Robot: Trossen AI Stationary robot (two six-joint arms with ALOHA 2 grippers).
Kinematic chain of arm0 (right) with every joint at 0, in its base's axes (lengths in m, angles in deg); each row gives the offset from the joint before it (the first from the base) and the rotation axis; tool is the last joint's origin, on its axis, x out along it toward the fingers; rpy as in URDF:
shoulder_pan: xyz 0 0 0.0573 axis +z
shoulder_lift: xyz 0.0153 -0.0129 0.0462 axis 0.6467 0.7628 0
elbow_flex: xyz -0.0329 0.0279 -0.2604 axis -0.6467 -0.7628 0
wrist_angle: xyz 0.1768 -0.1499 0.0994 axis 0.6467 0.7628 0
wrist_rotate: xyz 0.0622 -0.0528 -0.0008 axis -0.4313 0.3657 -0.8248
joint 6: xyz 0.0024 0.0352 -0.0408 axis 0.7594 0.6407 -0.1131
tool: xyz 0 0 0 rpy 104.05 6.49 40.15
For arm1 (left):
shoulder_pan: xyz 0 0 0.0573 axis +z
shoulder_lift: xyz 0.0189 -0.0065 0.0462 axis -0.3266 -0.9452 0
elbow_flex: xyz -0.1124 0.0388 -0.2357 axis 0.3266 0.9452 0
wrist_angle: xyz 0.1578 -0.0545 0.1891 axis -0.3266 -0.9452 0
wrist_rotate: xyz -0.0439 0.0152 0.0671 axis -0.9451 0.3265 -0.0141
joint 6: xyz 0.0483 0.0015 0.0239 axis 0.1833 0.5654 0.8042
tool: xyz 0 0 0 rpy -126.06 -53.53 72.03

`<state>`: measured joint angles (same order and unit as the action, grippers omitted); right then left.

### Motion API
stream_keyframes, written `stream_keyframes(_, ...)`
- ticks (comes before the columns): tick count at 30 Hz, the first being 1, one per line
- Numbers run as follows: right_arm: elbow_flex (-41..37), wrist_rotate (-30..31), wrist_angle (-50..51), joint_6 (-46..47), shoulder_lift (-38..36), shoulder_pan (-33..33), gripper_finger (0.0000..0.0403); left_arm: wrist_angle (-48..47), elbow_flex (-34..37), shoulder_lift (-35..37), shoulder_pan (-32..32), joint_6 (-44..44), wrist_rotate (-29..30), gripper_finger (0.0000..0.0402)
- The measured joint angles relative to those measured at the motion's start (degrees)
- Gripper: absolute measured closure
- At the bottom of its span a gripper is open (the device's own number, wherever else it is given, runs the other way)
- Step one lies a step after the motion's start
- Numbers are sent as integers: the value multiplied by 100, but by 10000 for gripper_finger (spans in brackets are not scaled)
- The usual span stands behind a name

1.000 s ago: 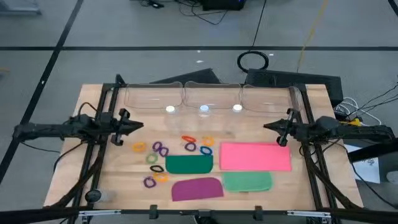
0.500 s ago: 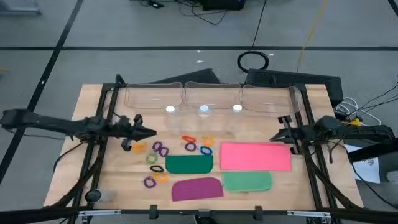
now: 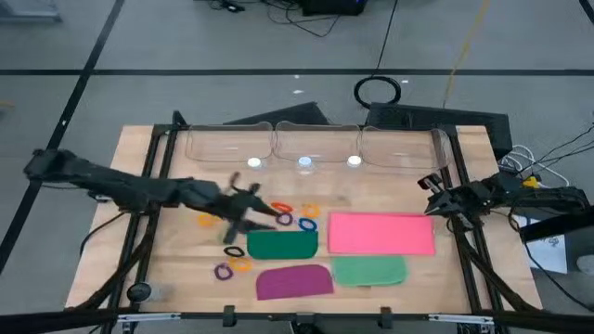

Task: Pick & Place Sports Items
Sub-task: Fold the pink microfiber towel

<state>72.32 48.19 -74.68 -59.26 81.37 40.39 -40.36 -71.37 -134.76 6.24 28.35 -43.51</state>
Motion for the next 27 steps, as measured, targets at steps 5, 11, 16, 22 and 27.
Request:
stream_keyframes(5, 0, 30, -92, -28, 0, 0, 403, -50, -877, -1131, -70, 103, -213, 163)
stream_keyframes(11, 0, 39, -394, 48, 0, 0, 403, 114, -1879, -2591, -16, 140, -194, 173)
stream_keyframes(16, 0, 45, -640, 45, 0, 0, 402, 94, -2811, -3775, 102, 112, -232, 196)
stream_keyframes(22, 0, 462, -573, 323, 0, 2, 375, 87, -3679, -4885, 257, 25, -767, 223)
stream_keyframes(27, 0, 472, -542, 344, 0, 2, 342, 7, -3922, -5382, 421, 108, -810, 241)
